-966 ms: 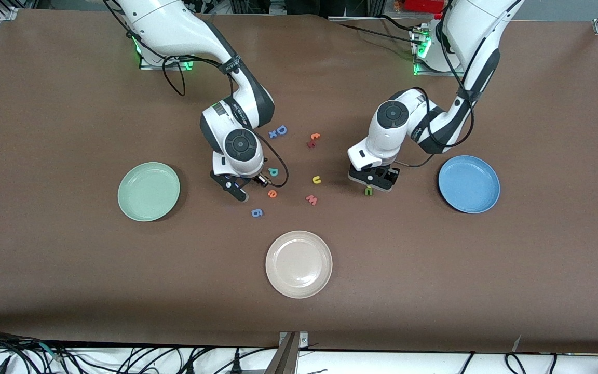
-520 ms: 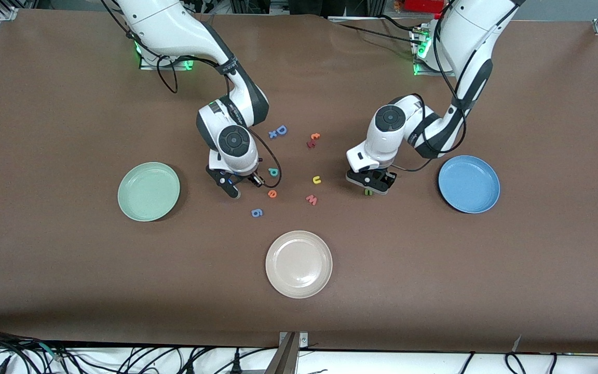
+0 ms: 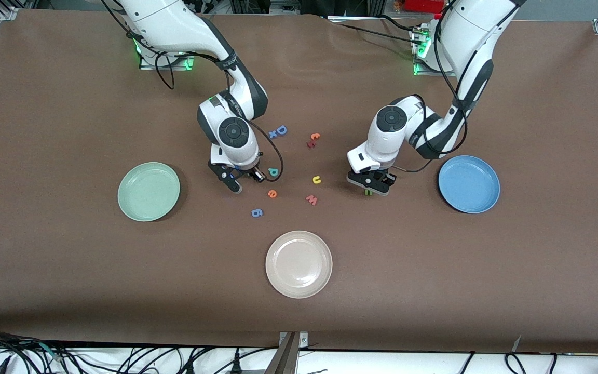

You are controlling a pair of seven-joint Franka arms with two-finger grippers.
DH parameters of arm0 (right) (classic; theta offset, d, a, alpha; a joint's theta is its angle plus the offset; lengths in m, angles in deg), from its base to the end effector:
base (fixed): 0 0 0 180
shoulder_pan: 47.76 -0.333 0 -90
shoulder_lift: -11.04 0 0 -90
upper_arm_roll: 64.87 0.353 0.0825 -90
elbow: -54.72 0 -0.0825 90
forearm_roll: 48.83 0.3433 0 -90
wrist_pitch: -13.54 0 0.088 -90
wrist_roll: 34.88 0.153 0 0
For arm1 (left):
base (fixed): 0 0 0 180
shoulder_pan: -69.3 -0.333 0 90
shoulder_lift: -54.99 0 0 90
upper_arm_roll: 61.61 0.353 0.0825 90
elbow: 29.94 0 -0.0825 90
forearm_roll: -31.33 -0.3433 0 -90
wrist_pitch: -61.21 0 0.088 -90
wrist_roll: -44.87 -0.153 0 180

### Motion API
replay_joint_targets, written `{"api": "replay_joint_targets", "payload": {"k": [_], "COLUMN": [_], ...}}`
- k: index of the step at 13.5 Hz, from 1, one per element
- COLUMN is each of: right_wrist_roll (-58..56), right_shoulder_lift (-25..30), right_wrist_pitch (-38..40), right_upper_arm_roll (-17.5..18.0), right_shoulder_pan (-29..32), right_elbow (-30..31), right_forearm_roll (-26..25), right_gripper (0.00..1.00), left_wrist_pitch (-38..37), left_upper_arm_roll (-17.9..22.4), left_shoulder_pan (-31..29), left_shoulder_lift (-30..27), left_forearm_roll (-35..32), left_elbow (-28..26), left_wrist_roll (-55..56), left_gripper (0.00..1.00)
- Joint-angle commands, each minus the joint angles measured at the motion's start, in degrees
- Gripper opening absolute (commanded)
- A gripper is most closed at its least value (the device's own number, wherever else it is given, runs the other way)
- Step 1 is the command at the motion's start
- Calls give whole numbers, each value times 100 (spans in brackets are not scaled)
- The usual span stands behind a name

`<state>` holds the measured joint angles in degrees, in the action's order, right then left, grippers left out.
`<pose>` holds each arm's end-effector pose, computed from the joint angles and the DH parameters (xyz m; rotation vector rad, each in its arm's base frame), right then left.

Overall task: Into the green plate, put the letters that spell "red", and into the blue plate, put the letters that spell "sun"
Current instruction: 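Grasp teal l with the right gripper while the left gripper grasps yellow 2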

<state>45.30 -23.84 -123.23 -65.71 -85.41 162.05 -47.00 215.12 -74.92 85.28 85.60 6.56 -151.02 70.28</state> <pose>0.4939 0.3718 0.1940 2.8362 -1.1642 -0.0920 0.5052 -0.2875 0.1901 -3.0282 0.6390 -0.1570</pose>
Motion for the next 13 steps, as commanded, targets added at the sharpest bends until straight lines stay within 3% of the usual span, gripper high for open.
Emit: {"api": "replay_joint_targets", "payload": {"k": [1, 3, 5, 9, 13], "right_wrist_roll": [59, -72, -369, -1054, -3187], "right_shoulder_lift": [149, 158, 175, 306, 684], "right_wrist_pitch": [-113, -96, -43, 1105, 1924], "right_upper_arm_roll": [5, 5, -21, -266, -1162], "right_shoulder_pan": [-40, -40, -5, 21, 21], "right_elbow": [227, 192, 78, -493, -432], "right_forearm_roll": [80, 71, 71, 45, 45], "right_gripper": [35, 16, 5, 4, 4], "left_wrist_pitch": [16, 16, -19, -317, -783], "left_upper_arm_roll": [144, 144, 144, 135, 144], "left_shoulder_pan": [64, 55, 2, -339, -1033], "left_shoulder_lift": [42, 33, -72, -388, -757], "left_forearm_roll": [-89, -89, -89, -46, 1585], "left_elbow": [22, 22, 22, 31, 66], "left_wrist_roll": [-10, -1, -19, -693, -2913], "left_gripper": [21, 8, 1, 0, 0]}}
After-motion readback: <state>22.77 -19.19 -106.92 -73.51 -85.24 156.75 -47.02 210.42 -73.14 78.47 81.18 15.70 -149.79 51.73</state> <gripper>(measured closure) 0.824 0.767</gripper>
